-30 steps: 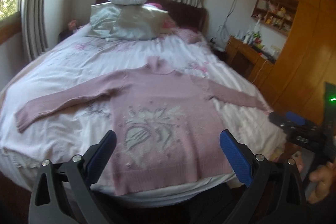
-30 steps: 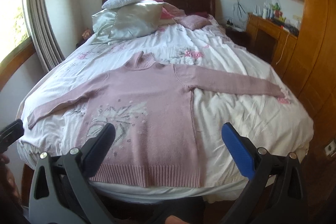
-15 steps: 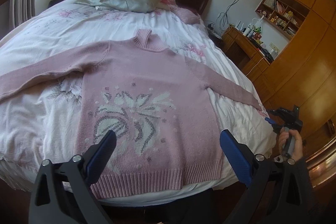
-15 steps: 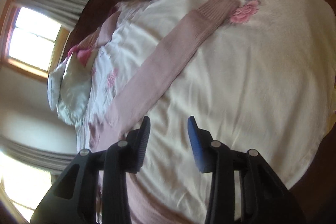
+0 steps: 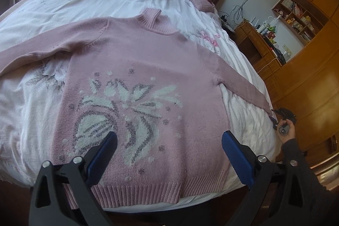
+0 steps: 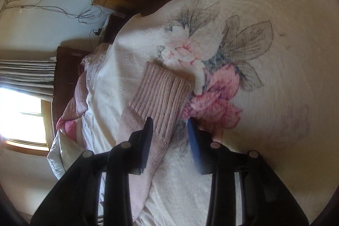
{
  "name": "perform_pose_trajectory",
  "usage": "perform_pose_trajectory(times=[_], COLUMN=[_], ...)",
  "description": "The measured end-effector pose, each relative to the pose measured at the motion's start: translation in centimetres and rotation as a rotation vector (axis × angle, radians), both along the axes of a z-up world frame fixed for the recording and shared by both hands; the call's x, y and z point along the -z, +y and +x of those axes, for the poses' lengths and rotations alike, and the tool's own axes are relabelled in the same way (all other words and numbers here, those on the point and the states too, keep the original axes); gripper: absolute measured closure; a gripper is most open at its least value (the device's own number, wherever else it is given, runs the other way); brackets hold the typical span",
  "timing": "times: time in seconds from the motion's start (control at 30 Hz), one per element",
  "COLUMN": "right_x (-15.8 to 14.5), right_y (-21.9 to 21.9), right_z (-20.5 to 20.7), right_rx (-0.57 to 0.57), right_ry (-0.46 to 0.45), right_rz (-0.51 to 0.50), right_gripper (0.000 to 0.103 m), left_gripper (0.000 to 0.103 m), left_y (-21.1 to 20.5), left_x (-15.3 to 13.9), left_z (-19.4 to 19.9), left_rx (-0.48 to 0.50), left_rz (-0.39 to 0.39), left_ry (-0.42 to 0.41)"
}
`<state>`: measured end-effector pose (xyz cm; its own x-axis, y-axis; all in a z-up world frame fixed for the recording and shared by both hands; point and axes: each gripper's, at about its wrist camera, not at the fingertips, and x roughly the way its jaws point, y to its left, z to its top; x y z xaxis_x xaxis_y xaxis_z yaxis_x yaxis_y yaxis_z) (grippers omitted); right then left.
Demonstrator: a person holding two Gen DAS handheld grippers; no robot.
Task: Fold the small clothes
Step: 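Reach the right gripper to the sweater sleeve cuff and grasp it, then carry the cuff with the right gripper across the sweater body and release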
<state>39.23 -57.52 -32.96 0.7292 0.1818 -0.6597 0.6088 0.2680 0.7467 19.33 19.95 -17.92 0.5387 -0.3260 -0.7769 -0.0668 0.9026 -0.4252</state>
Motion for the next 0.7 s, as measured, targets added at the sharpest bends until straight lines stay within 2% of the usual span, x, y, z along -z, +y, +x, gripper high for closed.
perform_pose_trajectory(times=[0.17, 0.23, 0.3, 0.37, 0.47, 0.53, 0.7], right_x=[0.3, 0.2, -0.3, -1.5, -5.1, -8.5, -16.7], right_y=[-0.6, -0.5, -0.3, 0.2, 2.9, 5.9, 15.3], right_z=[1.6, 2.4, 2.9, 2.9, 3.6, 4.1, 4.6], right_rx=[-0.011, -0.033, -0.051, -0.057, -0.127, -0.204, -0.402], right_ry=[0.006, 0.011, 0.010, -0.013, -0.069, -0.117, -0.239], right_rz=[-0.022, -0.032, -0.045, -0.073, -0.154, -0.230, -0.400], right_gripper=[0.071, 0.074, 0.097, 0.097, 0.098, 0.098, 0.098], left_gripper=[0.004, 0.004, 0.004, 0.004, 0.004, 0.004, 0.004], left_y=[0.4, 0.9, 1.4, 1.9, 2.8, 3.2, 3.7], left_x=[1.8, 2.3, 2.8, 3.2, 3.6, 3.8, 4.6], left_z=[1.0, 1.1, 1.1, 1.2, 0.9, 0.8, 1.2], left_rx=[-0.011, -0.030, -0.047, -0.049, -0.052, -0.056, -0.025], left_rz=[-0.071, -0.108, -0.125, -0.146, -0.195, -0.215, -0.297], left_ry=[0.065, 0.081, 0.095, 0.118, 0.133, 0.144, 0.219])
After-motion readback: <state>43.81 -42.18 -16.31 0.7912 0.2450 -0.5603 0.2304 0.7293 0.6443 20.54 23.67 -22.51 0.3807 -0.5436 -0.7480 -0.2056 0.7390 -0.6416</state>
